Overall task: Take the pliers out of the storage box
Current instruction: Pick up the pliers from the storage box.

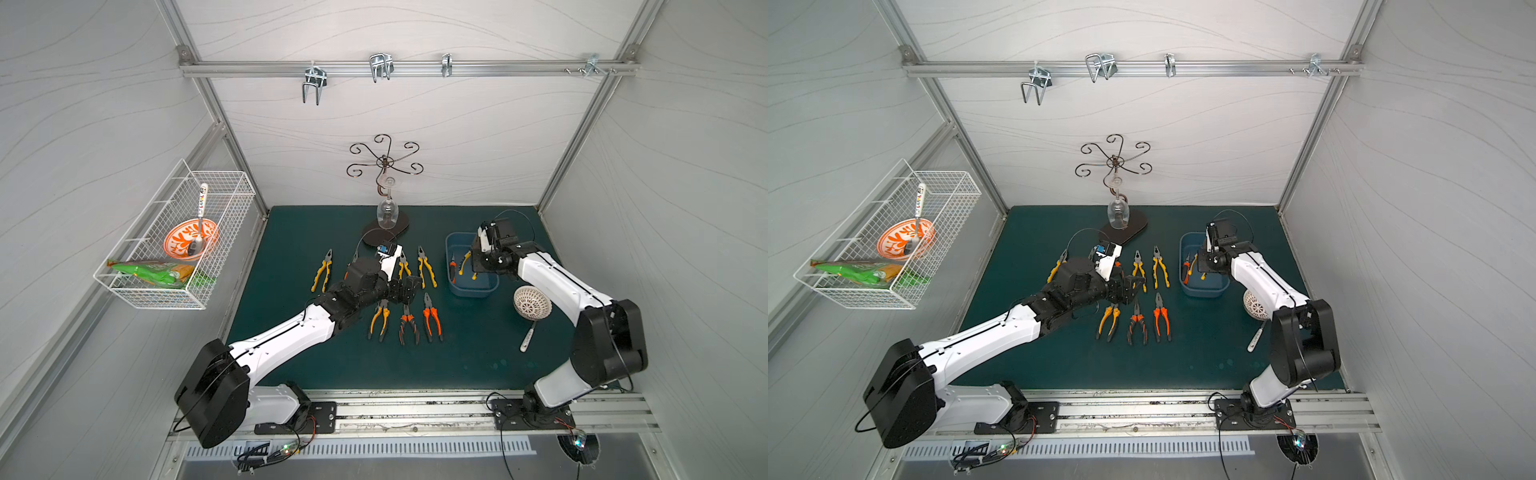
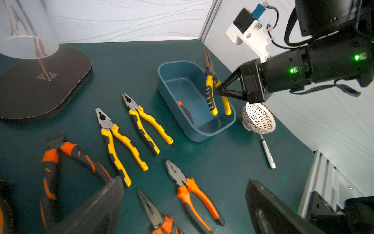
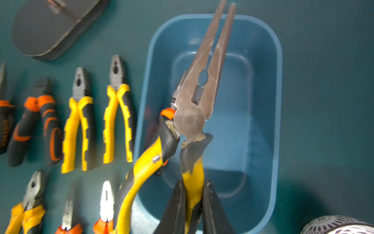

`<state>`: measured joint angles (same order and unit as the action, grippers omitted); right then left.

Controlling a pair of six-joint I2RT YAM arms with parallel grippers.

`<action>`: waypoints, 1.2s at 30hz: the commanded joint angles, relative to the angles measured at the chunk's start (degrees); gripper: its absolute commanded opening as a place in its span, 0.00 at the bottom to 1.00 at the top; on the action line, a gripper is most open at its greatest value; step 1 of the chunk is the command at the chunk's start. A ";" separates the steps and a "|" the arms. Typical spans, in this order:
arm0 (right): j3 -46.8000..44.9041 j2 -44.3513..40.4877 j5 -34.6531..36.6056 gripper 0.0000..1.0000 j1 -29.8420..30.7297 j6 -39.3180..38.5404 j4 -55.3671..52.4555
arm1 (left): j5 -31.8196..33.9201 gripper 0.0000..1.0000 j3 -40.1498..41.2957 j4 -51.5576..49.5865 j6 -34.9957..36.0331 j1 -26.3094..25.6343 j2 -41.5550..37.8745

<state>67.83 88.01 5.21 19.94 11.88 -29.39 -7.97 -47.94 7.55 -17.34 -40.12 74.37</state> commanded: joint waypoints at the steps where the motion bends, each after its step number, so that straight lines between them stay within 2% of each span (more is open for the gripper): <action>1: -0.46 -3.80 -1.28 0.00 3.16 -1.16 1.16 | -2.74 0.98 -4.40 3.03 -5.63 0.19 1.79; 9: -3.36 -9.41 -4.15 0.00 12.38 1.60 5.28 | -2.23 0.88 -8.97 4.90 -15.33 0.30 6.44; 15: -6.82 -12.26 -5.14 0.00 17.99 3.98 10.69 | -5.35 0.79 -11.51 5.24 -21.97 1.53 9.13; 19: -8.49 -13.45 -8.40 0.00 19.17 6.25 13.88 | -6.01 0.72 -11.90 5.63 -25.16 1.83 10.79; 22: -9.29 -14.24 -9.59 0.00 19.78 6.95 15.50 | -6.62 0.63 -11.82 6.24 -27.52 2.08 11.88; 26: -9.39 -15.06 -10.64 0.00 19.91 6.93 15.79 | -7.18 0.58 -11.82 6.80 -29.13 2.06 12.93; 36: -9.91 -15.18 -12.91 0.00 19.96 7.47 16.73 | -13.39 0.39 -13.14 10.78 -33.53 2.16 16.21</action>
<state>57.98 74.74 -6.35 39.44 18.68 -16.23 -18.57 -58.13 14.09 -49.41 -38.15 89.69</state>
